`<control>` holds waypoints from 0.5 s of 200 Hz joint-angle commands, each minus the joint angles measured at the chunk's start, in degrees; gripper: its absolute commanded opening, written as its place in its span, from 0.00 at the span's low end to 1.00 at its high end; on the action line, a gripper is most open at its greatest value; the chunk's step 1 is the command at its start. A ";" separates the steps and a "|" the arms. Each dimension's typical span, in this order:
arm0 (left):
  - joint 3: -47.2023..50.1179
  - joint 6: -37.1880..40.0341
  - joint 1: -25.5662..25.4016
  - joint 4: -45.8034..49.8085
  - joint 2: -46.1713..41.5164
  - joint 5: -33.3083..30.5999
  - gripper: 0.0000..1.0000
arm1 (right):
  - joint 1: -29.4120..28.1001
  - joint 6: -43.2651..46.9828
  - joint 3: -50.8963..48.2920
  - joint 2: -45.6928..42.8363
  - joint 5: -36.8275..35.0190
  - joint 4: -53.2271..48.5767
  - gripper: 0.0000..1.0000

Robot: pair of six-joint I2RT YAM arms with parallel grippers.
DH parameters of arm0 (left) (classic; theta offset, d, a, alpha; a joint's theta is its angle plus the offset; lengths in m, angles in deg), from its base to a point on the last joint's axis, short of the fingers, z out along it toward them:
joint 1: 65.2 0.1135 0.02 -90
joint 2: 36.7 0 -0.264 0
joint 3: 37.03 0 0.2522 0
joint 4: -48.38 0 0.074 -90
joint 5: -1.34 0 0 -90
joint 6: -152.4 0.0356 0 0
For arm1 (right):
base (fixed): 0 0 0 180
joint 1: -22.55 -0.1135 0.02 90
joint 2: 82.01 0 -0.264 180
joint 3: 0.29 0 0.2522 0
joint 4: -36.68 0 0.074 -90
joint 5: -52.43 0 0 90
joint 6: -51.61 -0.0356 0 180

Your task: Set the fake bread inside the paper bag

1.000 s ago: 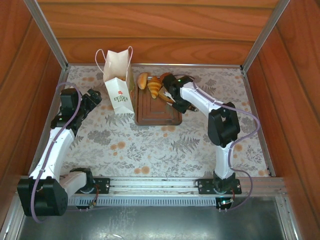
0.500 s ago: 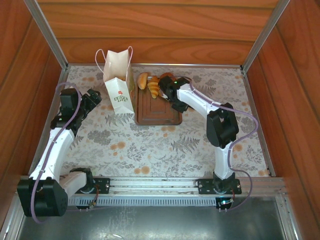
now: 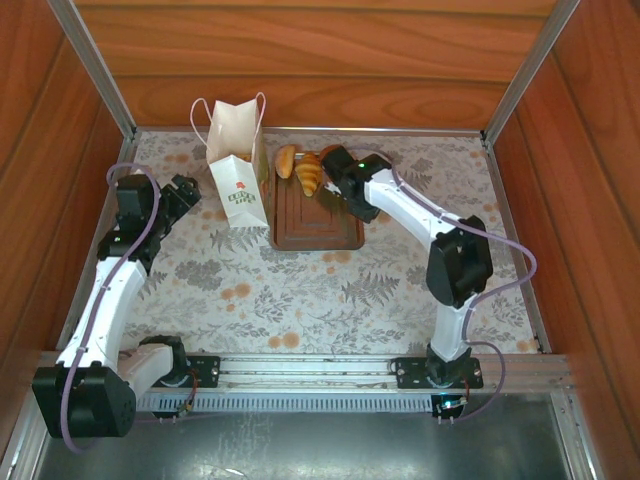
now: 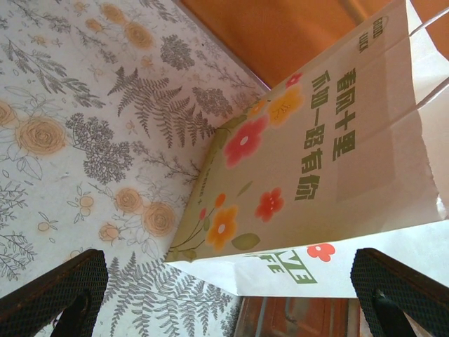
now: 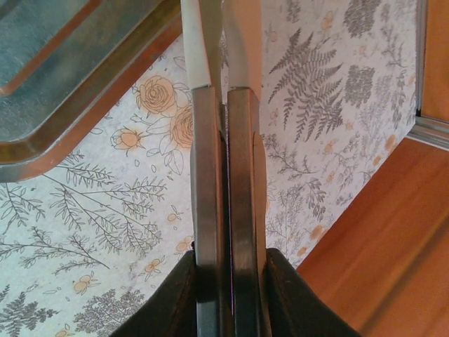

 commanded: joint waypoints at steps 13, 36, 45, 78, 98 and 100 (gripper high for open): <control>-3.31 1.19 -0.34 1.26 -1.99 -0.43 0.95 | -0.21 -2.85 -2.09 -5.42 3.80 -0.57 0.06; -4.97 1.48 -0.29 1.78 -2.41 0.31 0.95 | 0.17 -5.75 -3.69 -8.44 7.62 -0.90 0.05; -5.68 1.63 -0.28 2.12 -2.49 0.66 0.95 | 0.44 -7.04 -4.45 -9.77 9.57 -0.86 0.05; -8.59 1.65 -0.36 2.76 -2.31 3.31 0.95 | 1.11 -11.42 -6.54 -16.46 14.97 -0.44 0.04; -10.81 2.03 -0.36 2.90 -1.20 5.10 0.93 | 1.20 -13.53 -6.93 -20.72 18.22 -0.06 0.04; -11.09 2.14 -0.37 2.88 -1.08 5.23 0.92 | 1.20 -13.73 -7.03 -21.18 18.58 0.07 0.04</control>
